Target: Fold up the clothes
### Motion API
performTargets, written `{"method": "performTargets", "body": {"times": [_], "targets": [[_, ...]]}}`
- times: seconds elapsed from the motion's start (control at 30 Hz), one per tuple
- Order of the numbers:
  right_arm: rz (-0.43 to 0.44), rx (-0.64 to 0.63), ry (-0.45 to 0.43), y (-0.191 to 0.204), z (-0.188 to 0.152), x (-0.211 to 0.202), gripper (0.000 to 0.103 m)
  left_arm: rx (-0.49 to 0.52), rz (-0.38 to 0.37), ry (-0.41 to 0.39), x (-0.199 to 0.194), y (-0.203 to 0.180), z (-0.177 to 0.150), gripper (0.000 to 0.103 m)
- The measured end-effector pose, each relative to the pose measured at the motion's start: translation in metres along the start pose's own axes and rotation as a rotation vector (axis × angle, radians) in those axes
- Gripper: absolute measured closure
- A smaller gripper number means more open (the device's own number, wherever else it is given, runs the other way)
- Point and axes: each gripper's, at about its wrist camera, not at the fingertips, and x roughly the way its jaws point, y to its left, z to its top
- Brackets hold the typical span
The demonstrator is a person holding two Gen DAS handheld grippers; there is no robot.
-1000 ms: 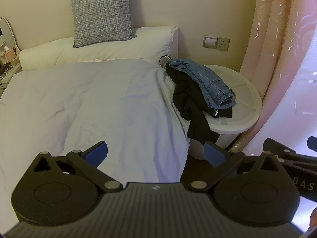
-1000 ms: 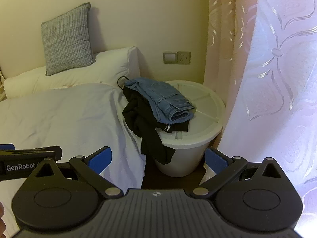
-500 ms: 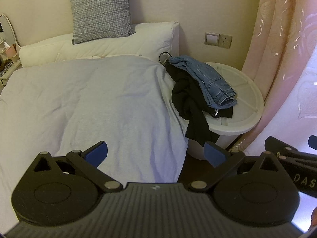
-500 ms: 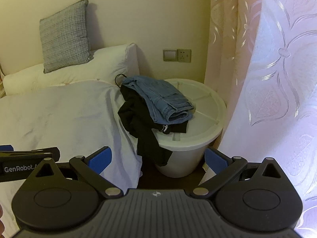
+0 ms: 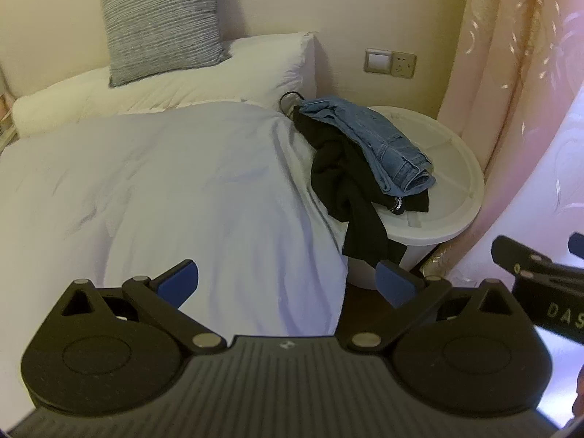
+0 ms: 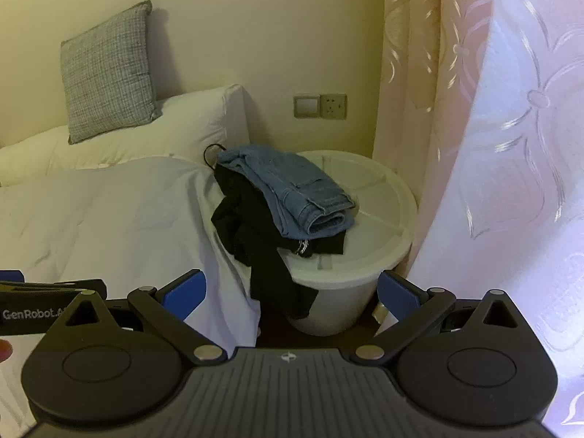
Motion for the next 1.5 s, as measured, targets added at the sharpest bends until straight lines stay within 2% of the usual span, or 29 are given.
{"method": "performTargets", "body": {"times": [0.23,0.37,0.5,0.67,0.77,0.87,0.97,1.07,1.13,1.23,1.3,1.37,1.5], "targets": [[-0.004,0.012,-0.019,0.021,0.000,0.021,0.003,0.071,-0.061,-0.019,0.025,0.014,0.018,0.001],[0.042,0.083,0.040,0.016,-0.003,0.038,0.008,0.103,-0.100,0.003,0.043,0.010,0.024,0.001],[0.027,0.098,0.083,0.008,0.002,0.058,0.008,0.108,-0.132,0.026,0.065,0.002,0.033,0.001],[0.017,0.110,0.145,-0.007,0.014,0.091,0.022,0.124,-0.130,0.051,0.097,-0.013,0.047,0.006],[0.016,0.098,0.174,-0.019,0.025,0.121,0.026,0.131,-0.126,0.056,0.119,-0.026,0.059,0.007],[0.028,0.086,0.192,-0.034,0.038,0.152,0.033,0.137,-0.133,0.076,0.145,-0.043,0.073,0.013],[0.039,0.081,0.202,-0.057,0.054,0.183,0.033,0.155,-0.162,0.107,0.178,-0.069,0.087,0.024],[0.044,0.093,0.222,-0.084,0.067,0.217,0.033,0.164,-0.190,0.125,0.208,-0.096,0.094,0.030],[0.058,0.128,0.229,-0.102,0.075,0.238,0.033,0.182,-0.201,0.138,0.227,-0.113,0.096,0.038],[0.105,0.215,0.236,-0.130,0.085,0.263,0.033,0.212,-0.208,0.152,0.251,-0.135,0.096,0.039],[0.135,0.284,0.255,-0.147,0.088,0.282,0.036,0.245,-0.208,0.156,0.265,-0.148,0.096,0.048],[0.178,0.363,0.286,-0.161,0.085,0.300,0.044,0.279,-0.202,0.154,0.276,-0.159,0.097,0.048],[0.234,0.487,0.345,-0.180,0.076,0.329,0.051,0.355,-0.213,0.126,0.292,-0.178,0.098,0.048]]}}
